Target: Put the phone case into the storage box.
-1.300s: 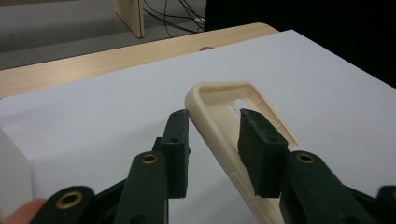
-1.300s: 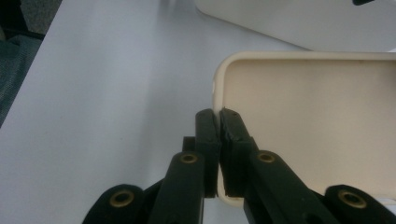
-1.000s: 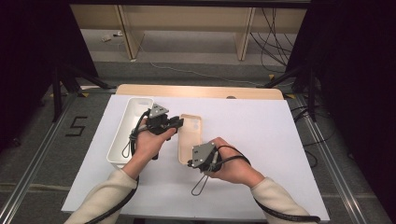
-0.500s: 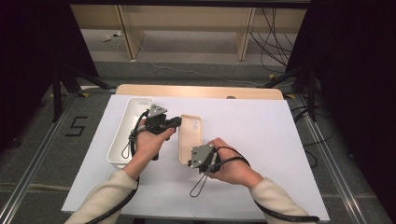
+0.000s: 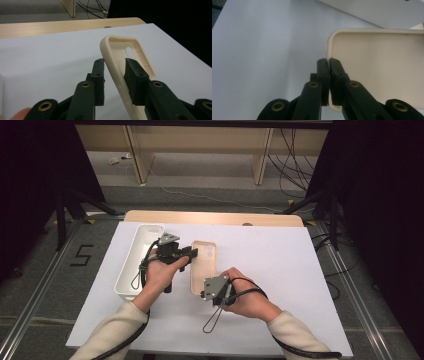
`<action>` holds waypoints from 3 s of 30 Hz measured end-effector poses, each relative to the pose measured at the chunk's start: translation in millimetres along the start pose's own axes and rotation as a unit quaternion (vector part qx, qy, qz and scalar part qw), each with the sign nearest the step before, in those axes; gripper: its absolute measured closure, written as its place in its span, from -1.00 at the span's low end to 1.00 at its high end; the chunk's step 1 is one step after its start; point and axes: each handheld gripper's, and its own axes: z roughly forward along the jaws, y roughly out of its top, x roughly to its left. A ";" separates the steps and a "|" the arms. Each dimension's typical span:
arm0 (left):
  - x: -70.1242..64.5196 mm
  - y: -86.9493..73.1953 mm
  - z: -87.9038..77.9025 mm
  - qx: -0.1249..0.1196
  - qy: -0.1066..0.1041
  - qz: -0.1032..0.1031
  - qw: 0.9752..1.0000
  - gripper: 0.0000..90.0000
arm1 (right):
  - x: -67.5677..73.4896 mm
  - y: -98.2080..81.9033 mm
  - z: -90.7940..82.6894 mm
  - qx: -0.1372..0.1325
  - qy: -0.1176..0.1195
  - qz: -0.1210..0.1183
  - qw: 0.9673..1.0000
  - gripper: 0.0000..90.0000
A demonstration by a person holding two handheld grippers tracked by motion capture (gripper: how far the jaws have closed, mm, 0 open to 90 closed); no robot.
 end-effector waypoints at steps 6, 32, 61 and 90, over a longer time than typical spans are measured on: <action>-4.1 2.5 -4.7 -0.006 -0.019 -0.031 0.999 0.69 | 0.1 0.1 3.4 0.000 0.001 -0.008 1.000 0.96; -9.0 10.3 -18.3 -0.056 -0.036 0.000 0.998 0.85 | -11.4 -10.7 -1.0 -0.039 -0.023 0.069 0.997 0.21; 0.7 22.8 -36.9 -0.085 -0.021 0.026 0.996 0.85 | -17.6 -51.7 -37.9 -0.137 -0.075 0.201 0.967 -0.48; 6.9 29.3 -48.8 -0.102 -0.009 0.034 0.994 0.84 | -3.8 -109.2 -86.0 -0.187 -0.146 0.289 0.928 -0.55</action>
